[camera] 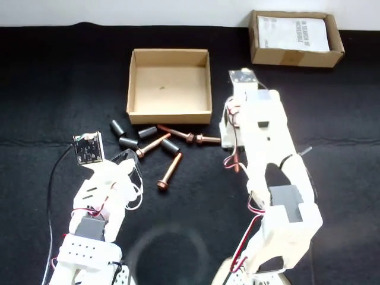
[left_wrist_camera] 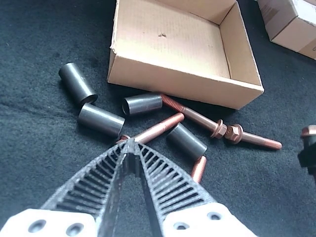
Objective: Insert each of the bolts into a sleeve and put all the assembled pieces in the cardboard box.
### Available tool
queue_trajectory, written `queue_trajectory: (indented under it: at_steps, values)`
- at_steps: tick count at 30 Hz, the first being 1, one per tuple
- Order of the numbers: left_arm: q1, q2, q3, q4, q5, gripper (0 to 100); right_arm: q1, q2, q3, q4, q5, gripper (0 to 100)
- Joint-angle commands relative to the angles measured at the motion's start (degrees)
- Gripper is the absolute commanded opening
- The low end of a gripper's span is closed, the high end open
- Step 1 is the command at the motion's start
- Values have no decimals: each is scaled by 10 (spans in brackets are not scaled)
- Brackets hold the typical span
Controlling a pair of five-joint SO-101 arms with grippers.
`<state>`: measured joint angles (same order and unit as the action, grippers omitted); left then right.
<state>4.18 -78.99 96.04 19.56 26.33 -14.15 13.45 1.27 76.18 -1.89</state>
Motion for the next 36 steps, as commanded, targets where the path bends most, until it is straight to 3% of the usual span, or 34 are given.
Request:
queue_trajectory:
  at_steps: [1, 7, 18, 22, 26, 36]
  values:
    - [-4, -7, 15, 3, 2, 10, -14, -27, -46, 7, 6, 7]
    - [-4, -7, 15, 3, 2, 10, -24, 58, -165, 44, 8, 7]
    - [-4, -7, 15, 3, 2, 10, -77, 321, -614, 194, 31, 7]
    - [-4, -7, 15, 3, 2, 10, -83, 376, -735, 202, 32, 7]
    - [-3, -7, 15, 3, 2, 10, -80, 387, -786, 156, 34, 7]
    - [-3, -15, 15, 12, 2, 10, -82, 401, -758, 36, 53, 6]
